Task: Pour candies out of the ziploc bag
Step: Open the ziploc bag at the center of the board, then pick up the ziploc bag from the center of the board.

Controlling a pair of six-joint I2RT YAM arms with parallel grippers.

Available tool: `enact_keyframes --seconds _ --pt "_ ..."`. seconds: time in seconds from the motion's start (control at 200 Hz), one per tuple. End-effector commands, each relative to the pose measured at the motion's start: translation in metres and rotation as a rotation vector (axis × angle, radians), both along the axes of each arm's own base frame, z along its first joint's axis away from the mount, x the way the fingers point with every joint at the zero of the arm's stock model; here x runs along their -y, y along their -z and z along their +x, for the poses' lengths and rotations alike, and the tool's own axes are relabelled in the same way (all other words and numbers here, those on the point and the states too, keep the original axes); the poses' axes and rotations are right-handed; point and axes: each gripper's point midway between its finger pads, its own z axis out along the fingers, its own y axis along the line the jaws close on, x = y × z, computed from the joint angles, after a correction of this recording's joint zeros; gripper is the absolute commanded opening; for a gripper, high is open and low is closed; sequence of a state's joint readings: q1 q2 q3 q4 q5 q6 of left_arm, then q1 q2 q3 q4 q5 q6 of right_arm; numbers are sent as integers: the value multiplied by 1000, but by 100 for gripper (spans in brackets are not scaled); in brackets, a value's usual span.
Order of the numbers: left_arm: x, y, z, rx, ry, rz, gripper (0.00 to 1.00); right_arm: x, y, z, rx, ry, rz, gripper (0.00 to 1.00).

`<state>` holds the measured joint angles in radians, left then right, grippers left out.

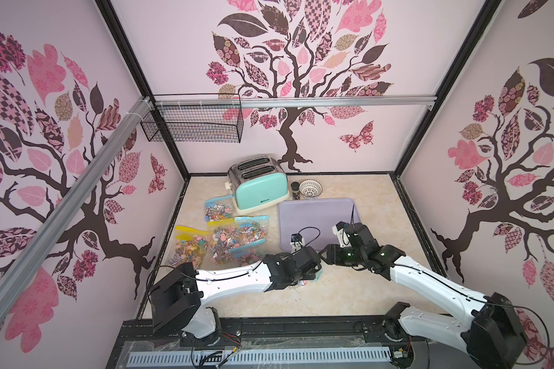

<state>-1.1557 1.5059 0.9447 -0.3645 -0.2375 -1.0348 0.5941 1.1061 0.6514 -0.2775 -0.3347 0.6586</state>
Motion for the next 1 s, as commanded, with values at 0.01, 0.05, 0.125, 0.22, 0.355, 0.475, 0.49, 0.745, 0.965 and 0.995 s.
enact_keyframes --seconds 0.01,0.05,0.125,0.22,0.355,0.475,0.49,0.745,0.965,0.995 --pt "6 0 1 7 25 -5 0 -19 4 -15 -130 -30 131 61" --pt "7 -1 1 8 26 -7 0 -21 8 -17 -147 -37 140 62" --pt "8 -3 2 12 29 -11 0 -26 18 -19 -168 -48 137 63" --pt "10 -4 2 12 36 -16 0 -35 25 -19 -197 -61 161 63" --pt "19 -10 -2 16 84 -61 0 -41 37 -15 -226 -60 169 61" --pt "18 -15 -5 18 108 -70 11 -45 43 -14 -240 -70 171 58" --pt "17 -15 -5 20 107 -69 13 -46 43 -13 -241 -72 173 57" --pt "-9 -23 -5 38 71 -48 51 -49 50 -16 -260 -86 180 51" --pt "-55 -26 8 13 -28 -25 60 -40 39 -22 -226 -84 157 50" --pt "-62 -27 10 14 -44 -23 60 -37 36 -23 -216 -78 145 50"
